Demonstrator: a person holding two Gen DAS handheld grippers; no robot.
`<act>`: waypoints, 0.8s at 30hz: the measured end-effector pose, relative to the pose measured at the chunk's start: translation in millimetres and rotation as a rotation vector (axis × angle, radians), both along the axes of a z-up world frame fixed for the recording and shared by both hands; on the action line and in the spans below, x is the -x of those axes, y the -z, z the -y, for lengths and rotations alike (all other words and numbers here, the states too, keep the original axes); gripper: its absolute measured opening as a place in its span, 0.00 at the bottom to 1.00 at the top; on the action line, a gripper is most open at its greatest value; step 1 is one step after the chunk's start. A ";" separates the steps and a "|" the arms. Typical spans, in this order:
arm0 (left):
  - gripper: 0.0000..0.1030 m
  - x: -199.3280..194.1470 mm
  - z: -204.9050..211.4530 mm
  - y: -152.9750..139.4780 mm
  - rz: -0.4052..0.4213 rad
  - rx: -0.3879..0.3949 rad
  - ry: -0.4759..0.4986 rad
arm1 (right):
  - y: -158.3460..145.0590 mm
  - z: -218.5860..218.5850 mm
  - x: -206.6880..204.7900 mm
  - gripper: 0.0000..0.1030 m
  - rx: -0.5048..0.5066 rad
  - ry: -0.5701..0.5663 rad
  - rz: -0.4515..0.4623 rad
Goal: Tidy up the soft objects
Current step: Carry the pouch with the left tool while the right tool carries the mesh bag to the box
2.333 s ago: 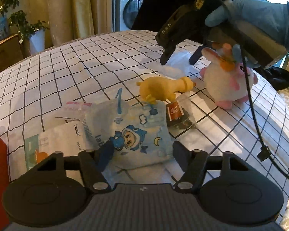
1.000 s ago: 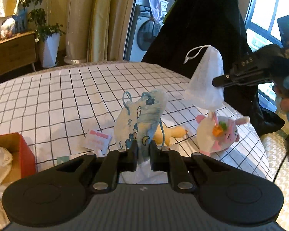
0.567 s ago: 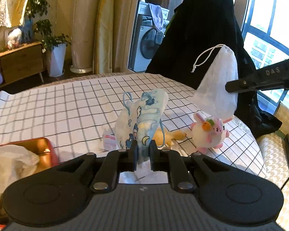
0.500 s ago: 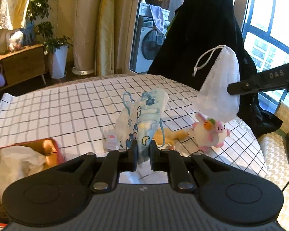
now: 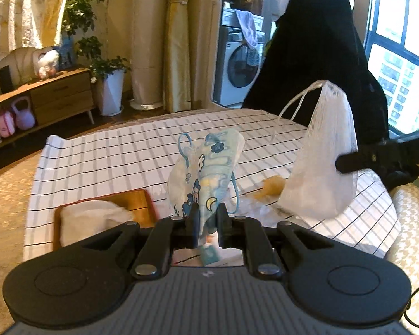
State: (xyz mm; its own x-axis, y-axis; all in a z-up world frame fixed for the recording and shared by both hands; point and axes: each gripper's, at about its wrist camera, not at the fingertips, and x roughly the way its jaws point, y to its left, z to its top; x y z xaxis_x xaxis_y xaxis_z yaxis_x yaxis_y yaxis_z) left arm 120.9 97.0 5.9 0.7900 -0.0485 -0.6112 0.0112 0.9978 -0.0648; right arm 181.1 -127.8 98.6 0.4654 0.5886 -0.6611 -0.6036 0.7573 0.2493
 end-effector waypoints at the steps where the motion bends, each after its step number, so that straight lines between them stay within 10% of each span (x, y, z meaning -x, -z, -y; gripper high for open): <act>1: 0.12 3.5 -5.4 -1.4 0.002 -0.005 -0.006 | 0.6 -7.2 3.2 0.02 -0.006 -0.019 -0.017; 24: 0.12 30.9 -111.6 24.7 -0.111 -0.078 -0.129 | 57.6 -158.2 17.6 0.02 0.094 -0.215 -0.139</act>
State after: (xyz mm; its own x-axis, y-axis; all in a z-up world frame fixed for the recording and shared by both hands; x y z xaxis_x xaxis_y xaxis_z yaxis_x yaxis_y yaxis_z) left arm 90.0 208.6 -18.8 0.7138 0.0998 -0.6932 -0.1197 0.9926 0.0196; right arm 163.4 30.5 41.0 0.2375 0.5970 -0.7663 -0.7178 0.6394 0.2756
